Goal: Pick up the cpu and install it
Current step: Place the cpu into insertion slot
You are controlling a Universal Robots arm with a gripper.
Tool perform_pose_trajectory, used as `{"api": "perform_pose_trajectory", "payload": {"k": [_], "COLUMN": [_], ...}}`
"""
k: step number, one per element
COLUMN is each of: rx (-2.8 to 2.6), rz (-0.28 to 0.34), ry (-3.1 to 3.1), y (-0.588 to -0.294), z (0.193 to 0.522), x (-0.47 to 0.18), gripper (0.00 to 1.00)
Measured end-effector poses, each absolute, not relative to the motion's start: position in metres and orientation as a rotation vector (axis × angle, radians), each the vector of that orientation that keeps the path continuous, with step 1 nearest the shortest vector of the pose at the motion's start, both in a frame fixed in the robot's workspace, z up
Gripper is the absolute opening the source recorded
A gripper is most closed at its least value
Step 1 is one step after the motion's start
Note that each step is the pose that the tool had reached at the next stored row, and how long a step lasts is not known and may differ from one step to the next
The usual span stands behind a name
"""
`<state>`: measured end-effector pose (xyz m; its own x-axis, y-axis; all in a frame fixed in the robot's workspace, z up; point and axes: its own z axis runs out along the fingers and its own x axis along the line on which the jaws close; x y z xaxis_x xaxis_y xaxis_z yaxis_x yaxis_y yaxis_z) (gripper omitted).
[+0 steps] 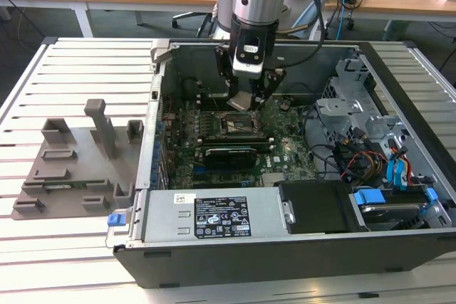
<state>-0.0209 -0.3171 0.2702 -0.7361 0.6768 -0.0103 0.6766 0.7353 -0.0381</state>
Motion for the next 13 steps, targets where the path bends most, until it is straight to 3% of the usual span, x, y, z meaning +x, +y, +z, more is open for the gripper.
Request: {"api": "perform_pose_trajectory", "payload": {"k": [13], "rx": [-1.279], "rz": [0.061], "ry": [-2.862], "y": [-0.3171], "z": [0.2700], "x": [-0.0209], "gripper": [0.55]}}
